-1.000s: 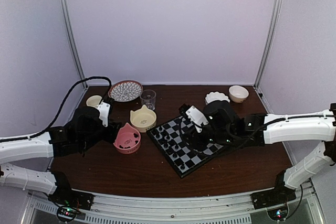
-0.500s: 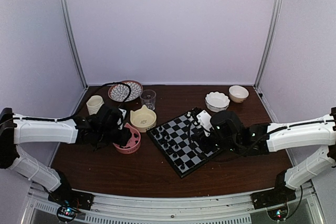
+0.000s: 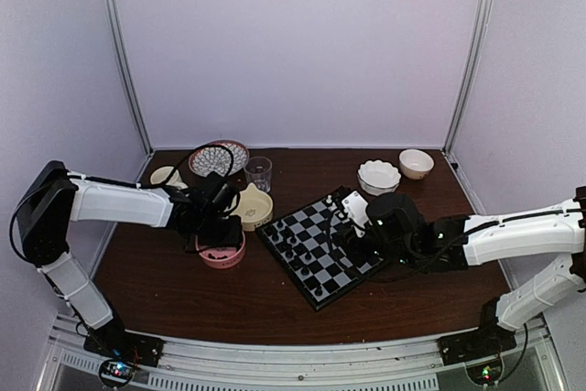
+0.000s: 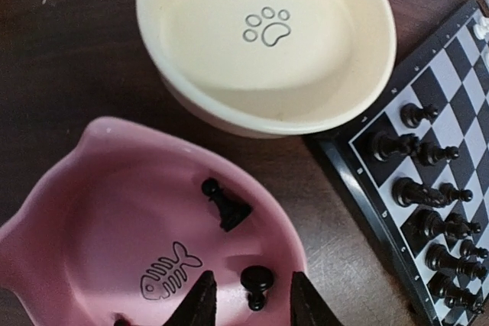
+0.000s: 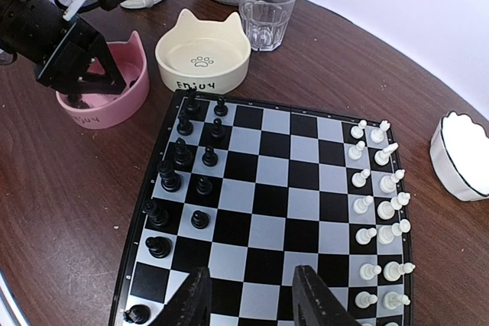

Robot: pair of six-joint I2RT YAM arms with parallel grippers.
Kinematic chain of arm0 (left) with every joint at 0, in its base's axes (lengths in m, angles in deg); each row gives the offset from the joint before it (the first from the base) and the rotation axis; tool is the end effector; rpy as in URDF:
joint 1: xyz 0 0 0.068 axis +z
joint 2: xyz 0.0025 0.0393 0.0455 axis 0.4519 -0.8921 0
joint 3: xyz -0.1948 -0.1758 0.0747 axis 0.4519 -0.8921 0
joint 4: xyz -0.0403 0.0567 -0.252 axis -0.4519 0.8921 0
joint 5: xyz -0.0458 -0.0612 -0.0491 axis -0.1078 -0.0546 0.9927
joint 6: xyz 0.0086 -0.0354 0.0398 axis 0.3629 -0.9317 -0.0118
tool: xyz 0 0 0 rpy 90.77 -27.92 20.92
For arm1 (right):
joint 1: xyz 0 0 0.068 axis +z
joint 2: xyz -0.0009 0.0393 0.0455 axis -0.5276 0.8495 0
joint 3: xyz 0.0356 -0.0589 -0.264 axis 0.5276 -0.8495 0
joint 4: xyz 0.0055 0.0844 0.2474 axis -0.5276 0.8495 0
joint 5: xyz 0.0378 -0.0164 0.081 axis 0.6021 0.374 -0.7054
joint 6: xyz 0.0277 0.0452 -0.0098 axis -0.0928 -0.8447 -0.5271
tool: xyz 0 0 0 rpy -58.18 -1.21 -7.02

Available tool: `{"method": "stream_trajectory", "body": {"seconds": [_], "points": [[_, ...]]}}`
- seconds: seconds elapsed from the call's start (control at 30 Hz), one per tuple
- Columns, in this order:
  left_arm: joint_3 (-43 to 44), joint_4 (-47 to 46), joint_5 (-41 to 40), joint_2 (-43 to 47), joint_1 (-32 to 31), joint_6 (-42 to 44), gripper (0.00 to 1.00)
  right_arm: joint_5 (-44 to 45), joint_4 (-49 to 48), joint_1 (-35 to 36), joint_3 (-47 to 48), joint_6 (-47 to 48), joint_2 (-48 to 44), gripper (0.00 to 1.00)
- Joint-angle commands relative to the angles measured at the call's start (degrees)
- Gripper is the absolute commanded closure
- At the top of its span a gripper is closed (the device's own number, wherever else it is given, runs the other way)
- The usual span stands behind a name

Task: Set up the chess pieces on the board
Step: Pick up the pawn from the storage box.

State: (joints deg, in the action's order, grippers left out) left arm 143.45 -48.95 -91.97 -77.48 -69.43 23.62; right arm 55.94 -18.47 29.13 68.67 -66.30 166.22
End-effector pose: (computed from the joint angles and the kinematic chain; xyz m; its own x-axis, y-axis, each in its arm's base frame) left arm 0.2400 -0.2141 0.1720 -0.8801 -0.1494 -0.4508 -0.0101 0.9549 -0.2968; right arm 0.1467 0.2465 0.2283 -0.3823 -0.3840 -0.8405 -0.7011 0.7130 -0.0068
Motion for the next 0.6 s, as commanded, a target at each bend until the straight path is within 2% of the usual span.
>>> {"method": "stream_trajectory", "body": {"seconds": [0.0, 0.23, 0.57], "points": [[-1.0, 0.52, 1.72, -0.03, 1.14, -13.13, 0.66, -0.06, -3.07, -0.33, -1.25, -0.09, -1.32, 0.61], [-4.34, -4.06, -0.32, 2.71, 1.5, -20.47, 0.65, -0.53, -3.64, -0.33, -2.39, -0.3, -3.18, 0.61], [-0.48, -3.89, 1.68, -2.09, 3.26, -23.34, 0.68, -0.68, -3.69, -0.33, -2.61, -0.12, -3.4, 0.61]]}}
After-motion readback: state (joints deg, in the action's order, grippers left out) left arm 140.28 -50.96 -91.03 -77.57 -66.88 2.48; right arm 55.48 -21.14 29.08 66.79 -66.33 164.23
